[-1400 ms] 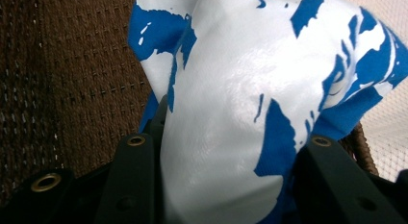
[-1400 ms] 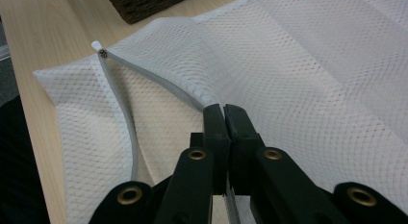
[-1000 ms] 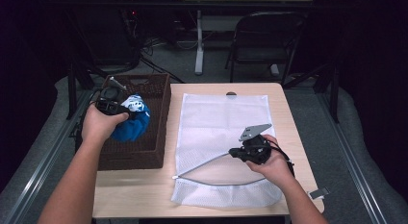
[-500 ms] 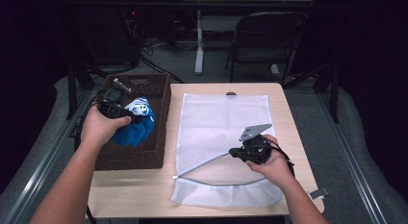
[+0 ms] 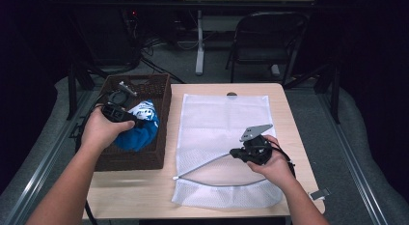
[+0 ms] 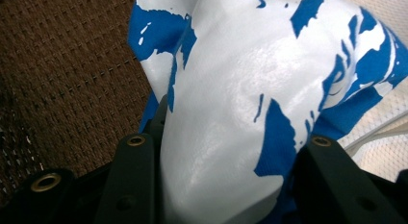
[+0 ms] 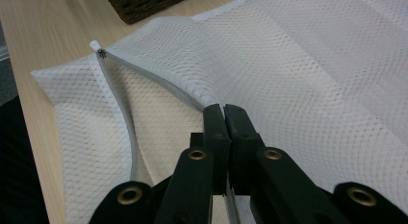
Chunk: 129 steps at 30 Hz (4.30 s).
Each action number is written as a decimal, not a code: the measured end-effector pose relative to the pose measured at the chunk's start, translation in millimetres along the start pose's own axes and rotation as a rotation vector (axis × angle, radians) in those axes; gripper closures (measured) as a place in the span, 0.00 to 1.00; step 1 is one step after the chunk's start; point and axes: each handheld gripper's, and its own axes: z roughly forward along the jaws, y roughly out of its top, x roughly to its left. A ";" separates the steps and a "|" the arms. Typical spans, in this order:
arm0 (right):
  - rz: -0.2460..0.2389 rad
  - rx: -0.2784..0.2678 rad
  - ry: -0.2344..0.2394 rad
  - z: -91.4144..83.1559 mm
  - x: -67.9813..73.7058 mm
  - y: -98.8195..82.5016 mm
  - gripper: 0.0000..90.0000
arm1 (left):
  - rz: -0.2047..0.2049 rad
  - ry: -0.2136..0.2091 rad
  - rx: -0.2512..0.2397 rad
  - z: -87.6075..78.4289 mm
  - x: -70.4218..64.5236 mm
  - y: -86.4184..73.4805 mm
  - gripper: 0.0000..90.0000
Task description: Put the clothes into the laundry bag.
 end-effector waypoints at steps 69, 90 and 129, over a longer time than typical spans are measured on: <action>0.000 -0.010 -0.010 0.2 -0.5 0.1 0.98 | 0.347 -0.241 -0.069 54.3 -147.5 -66.6 0.64; 0.002 -0.017 -0.013 -0.6 1.0 0.7 0.98 | 0.422 -0.292 -0.054 73.1 -183.0 -68.6 0.64; -0.007 -0.025 -0.009 -1.3 2.7 1.7 0.98 | 0.486 -0.334 -0.050 98.8 -226.1 -59.8 0.64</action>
